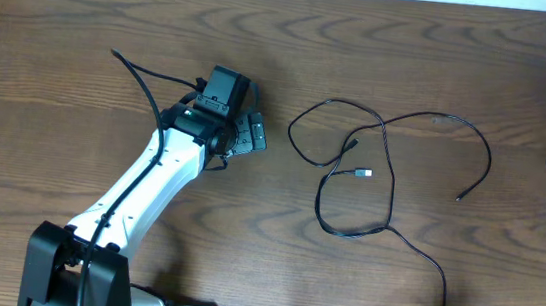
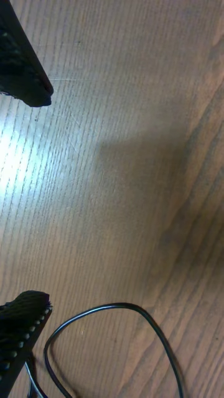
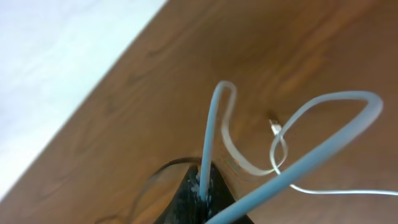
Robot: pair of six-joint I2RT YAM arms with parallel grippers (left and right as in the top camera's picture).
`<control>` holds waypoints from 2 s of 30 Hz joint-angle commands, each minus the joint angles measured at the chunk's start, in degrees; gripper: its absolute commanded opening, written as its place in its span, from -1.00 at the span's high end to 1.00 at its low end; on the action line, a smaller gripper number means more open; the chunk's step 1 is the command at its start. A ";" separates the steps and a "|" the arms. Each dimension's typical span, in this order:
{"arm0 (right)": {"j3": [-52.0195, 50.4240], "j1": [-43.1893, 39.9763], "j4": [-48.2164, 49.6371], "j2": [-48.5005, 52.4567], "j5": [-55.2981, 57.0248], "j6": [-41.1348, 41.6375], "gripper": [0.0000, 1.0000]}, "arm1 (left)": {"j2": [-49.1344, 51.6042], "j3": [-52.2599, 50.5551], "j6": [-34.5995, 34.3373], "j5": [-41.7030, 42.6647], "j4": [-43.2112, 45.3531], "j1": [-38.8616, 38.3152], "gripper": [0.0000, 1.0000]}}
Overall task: Untangle cables
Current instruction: 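Carry the white cable to the far right edge and release it, then move the right gripper back left to the black cable bundle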
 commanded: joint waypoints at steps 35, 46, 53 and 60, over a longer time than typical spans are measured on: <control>2.89 1.42 -1.95 28.33 8.31 -6.71 -0.99 | -0.11 0.15 0.35 -0.74 0.04 0.13 -0.99; 6.54 11.47 -4.90 28.44 13.79 -11.47 -0.99 | -0.11 0.15 0.35 -0.74 0.04 0.13 -0.99; 5.05 14.99 -4.79 29.03 15.82 -11.93 -0.98 | -0.11 0.15 0.35 -0.74 0.04 0.13 -0.99; 1.95 17.40 -2.51 29.03 13.66 -13.25 -0.98 | -0.11 0.15 0.35 -0.74 0.04 0.13 -0.99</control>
